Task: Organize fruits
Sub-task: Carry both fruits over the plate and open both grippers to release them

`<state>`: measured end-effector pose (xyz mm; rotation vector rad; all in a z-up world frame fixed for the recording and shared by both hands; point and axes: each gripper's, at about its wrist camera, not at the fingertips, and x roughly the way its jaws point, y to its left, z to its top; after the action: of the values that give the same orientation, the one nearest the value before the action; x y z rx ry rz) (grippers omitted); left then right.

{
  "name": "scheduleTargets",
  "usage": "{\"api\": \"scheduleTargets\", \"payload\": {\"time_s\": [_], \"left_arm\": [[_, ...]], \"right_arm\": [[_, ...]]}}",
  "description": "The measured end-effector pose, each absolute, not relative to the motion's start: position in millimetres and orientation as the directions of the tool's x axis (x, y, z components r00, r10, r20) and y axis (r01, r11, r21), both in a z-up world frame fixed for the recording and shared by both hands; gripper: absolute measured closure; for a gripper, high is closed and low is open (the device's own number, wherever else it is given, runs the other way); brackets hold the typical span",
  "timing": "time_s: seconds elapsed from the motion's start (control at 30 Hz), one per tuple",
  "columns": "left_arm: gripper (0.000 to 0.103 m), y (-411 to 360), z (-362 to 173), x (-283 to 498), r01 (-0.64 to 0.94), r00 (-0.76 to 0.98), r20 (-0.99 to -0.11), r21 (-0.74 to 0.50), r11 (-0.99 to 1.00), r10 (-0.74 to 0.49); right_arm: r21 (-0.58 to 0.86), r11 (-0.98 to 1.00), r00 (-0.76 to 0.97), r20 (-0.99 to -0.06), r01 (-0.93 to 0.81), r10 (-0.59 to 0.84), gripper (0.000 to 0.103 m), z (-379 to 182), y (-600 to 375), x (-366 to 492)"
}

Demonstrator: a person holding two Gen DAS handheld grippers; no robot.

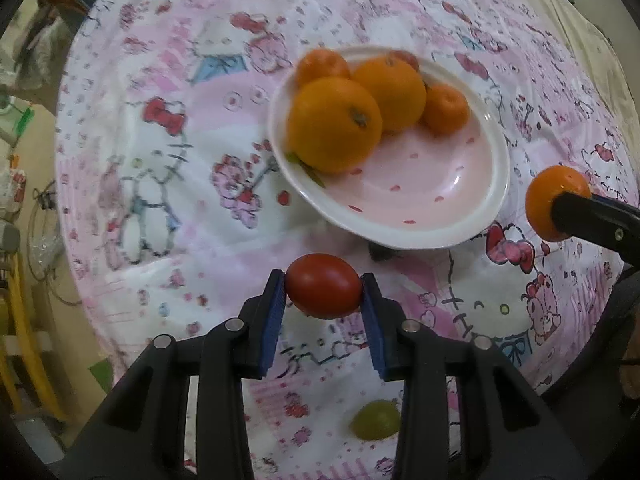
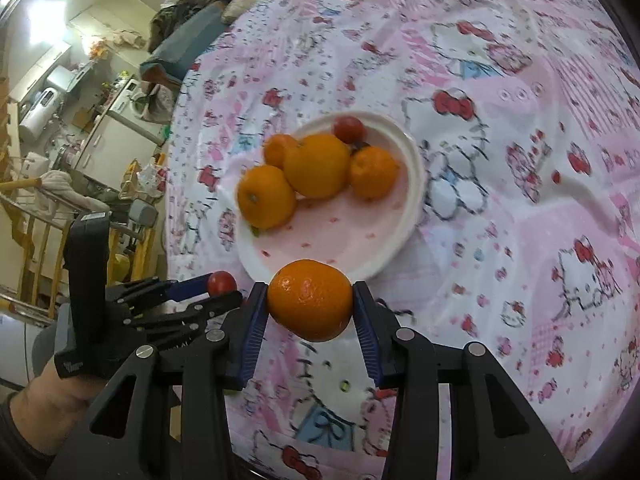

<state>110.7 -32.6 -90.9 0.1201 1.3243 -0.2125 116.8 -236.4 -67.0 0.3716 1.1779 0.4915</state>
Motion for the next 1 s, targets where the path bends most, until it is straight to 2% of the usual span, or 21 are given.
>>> {"api": "scheduleTargets", "payload": {"time_s": [0.27,0.6,1.0], "left_arm": [[0.070,3.1,-69.5,105.7,0.154,0.354,-0.934,0.000,0.988,-0.055],[0.070,12.4,-35.7,110.6,0.074,0.493,-0.867,-0.047,0.996,-0.077],[0.070,-12.1,-22.7,128.5,0.059,0.512,-0.851,-0.097,0.994,-0.114]], "right_arm": [[0.505,0.843,0.307,-0.785,-0.186,0.538,0.059,-64.3,-233.1,115.0],[0.500,0.852,0.371,-0.771,-0.153,0.518,0.059,-50.5,-253.9,116.8],[0.540,0.832,0.425,-0.729,-0.125,0.537,0.059,-37.5,-275.6,132.1]]}}
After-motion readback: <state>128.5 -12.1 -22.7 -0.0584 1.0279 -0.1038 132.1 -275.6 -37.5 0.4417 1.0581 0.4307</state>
